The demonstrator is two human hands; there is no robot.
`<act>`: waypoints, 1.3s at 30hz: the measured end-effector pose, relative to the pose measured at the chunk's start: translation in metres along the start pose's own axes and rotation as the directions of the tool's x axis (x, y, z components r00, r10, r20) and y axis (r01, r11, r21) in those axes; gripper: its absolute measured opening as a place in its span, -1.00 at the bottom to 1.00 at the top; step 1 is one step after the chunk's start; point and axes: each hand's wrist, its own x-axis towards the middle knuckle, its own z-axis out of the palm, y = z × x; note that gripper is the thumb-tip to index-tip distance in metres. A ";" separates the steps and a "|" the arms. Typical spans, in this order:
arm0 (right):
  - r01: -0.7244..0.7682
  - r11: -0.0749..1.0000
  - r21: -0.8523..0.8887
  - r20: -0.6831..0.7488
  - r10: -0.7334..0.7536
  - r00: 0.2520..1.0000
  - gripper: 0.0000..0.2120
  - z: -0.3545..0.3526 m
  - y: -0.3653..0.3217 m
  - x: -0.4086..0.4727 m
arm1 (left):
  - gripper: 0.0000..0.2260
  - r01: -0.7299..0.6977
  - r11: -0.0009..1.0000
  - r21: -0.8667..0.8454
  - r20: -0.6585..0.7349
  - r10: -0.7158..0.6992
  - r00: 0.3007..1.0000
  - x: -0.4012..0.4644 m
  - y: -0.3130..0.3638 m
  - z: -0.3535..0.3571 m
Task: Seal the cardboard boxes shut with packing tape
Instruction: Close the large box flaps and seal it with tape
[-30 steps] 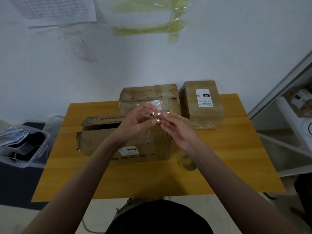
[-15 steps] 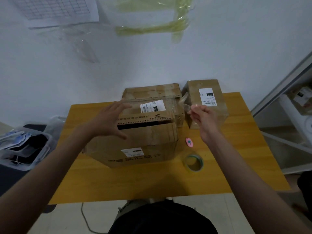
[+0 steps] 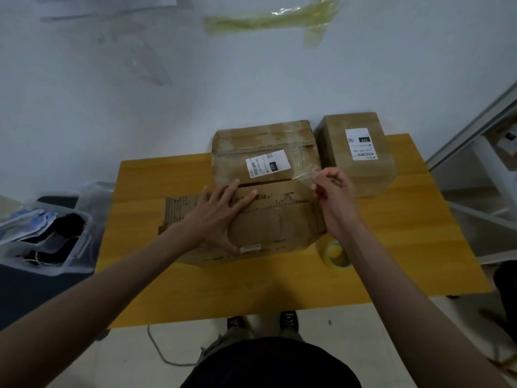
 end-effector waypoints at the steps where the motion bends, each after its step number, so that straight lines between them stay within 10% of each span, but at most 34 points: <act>1: 0.004 1.000 0.009 0.004 -0.004 1.000 -0.90 0.005 0.002 0.000 | 0.23 -0.015 1.000 -0.024 -0.042 0.014 0.999 -0.003 0.001 0.004; 9: 0.044 0.997 0.069 0.040 -0.046 0.998 -0.88 0.038 0.004 -0.007 | 0.02 0.147 0.851 -0.505 -0.062 -0.205 0.977 -0.053 -0.012 0.029; 16: -0.068 0.997 -0.037 0.198 0.074 0.977 -0.81 0.078 0.029 -0.014 | -0.08 0.347 0.198 -0.917 0.249 -0.396 0.884 -0.102 -0.043 0.084; 26: -0.254 0.939 -0.231 0.286 0.315 0.905 -0.88 0.091 0.104 -0.042 | -0.06 0.221 -0.540 -0.812 0.477 -0.394 0.786 -0.106 -0.017 0.169; 39: -0.406 0.834 -0.374 0.140 0.483 0.864 -0.90 0.049 0.167 -0.101 | -0.60 0.334 -0.537 -0.775 0.546 -0.304 0.780 -0.102 -0.017 0.187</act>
